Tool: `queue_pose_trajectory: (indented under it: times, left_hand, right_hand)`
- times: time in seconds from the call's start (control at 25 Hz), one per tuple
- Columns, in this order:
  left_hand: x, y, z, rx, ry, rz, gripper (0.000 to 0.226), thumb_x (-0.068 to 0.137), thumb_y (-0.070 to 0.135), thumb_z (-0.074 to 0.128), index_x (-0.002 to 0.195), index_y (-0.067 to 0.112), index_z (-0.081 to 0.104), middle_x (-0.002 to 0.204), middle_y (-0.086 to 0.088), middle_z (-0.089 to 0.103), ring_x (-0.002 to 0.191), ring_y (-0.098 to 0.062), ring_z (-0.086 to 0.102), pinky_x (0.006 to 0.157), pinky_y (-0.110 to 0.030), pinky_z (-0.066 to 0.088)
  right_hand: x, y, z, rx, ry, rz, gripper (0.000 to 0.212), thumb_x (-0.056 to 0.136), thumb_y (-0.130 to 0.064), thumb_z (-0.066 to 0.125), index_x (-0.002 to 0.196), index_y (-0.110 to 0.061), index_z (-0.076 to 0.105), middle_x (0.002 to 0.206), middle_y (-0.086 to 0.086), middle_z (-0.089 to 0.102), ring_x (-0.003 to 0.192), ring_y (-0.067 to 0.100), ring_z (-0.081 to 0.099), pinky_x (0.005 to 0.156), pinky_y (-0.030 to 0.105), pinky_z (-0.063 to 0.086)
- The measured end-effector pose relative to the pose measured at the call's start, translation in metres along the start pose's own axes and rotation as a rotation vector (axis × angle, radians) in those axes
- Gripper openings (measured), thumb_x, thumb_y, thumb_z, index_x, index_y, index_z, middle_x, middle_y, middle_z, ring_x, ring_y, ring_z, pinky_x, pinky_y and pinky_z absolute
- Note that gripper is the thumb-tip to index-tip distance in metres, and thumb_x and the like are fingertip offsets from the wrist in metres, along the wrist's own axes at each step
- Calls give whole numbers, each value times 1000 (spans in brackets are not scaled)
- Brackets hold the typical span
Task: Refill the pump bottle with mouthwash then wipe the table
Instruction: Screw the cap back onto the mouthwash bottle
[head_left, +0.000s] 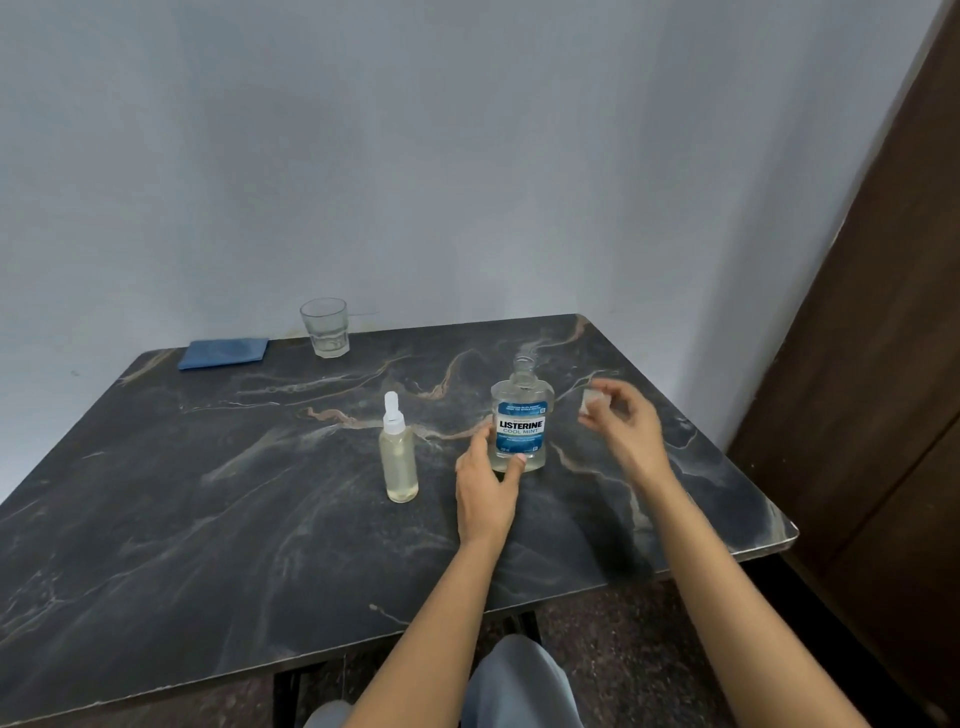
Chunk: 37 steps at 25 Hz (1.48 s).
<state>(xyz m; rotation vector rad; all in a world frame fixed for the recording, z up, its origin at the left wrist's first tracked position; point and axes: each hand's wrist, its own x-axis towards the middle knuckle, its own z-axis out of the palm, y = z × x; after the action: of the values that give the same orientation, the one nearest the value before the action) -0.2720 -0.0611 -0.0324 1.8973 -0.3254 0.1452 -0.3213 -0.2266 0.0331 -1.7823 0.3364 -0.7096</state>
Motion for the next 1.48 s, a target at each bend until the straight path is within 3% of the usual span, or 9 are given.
queue_pose_trajectory:
  times: [0.2,0.44,0.6,0.8,1.0,1.08,1.2,1.32,1.48]
  left_hand:
    - [0,3,-2,5,15,12,44,89,14,64,130,22,50,126,5,61,118,-15,54,101,-35,44]
    - [-1,6,-3,26,9,6,38,91,14,62,127,20,52,125,3,61,118,-15,53,101,-35,44]
    - [-1,6,-2,70,-9,7,32,94,16,59,125,18,54,122,0,62,116,-17,54,98,-32,43]
    - [0,5,0,117,-21,0,33,95,16,57,127,19,51,124,0,61,117,-17,54,96,-30,42]
    - [0,4,0,138,-25,-1,35,95,16,56,130,19,50,126,0,60,119,-17,52,99,-30,41]
    - [1,4,1,134,-23,4,36,95,16,57,130,19,50,126,-1,60,119,-17,52,99,-30,41]
    - [1,4,1,137,-19,9,37,95,16,57,131,18,49,126,-1,60,119,-17,52,99,-29,41]
    - [2,3,2,140,-27,0,38,95,17,57,132,18,49,128,-2,59,121,-17,52,101,-32,42]
    - [3,4,1,143,-39,2,40,95,17,57,133,16,48,129,-3,59,122,-19,52,103,-34,42]
  right_hand:
    - [28,-78,-2,-460,-340,-315,44,82,-12,69,124,-19,55,107,-6,58,85,5,57,72,9,45]
    - [47,-121,26,-901,-598,-498,34,80,1,63,108,-18,65,109,-2,57,101,15,50,86,28,43]
    - [51,-128,37,-1065,-781,-561,37,79,9,54,101,-17,69,112,-4,61,101,15,55,79,22,34]
    - [63,-132,40,-1037,-764,-448,11,80,-25,64,88,-18,65,75,-5,61,68,12,53,55,22,35]
    - [70,-126,55,-1405,-639,-416,73,83,-76,31,70,-10,58,60,0,59,59,20,60,54,27,42]
    - [77,-132,46,-1231,-761,-216,71,78,-78,40,87,-12,64,69,1,68,62,19,66,62,29,51]
    - [83,-138,33,-1114,-909,-383,39,76,-40,72,111,-28,61,82,-11,59,74,10,58,65,24,44]
    - [78,-130,39,-1113,-817,-470,19,75,-35,70,83,-20,61,68,-9,52,63,13,49,55,25,36]
    - [80,-119,46,-1271,-724,-509,38,73,-52,56,61,-18,46,61,-4,50,54,16,45,51,28,34]
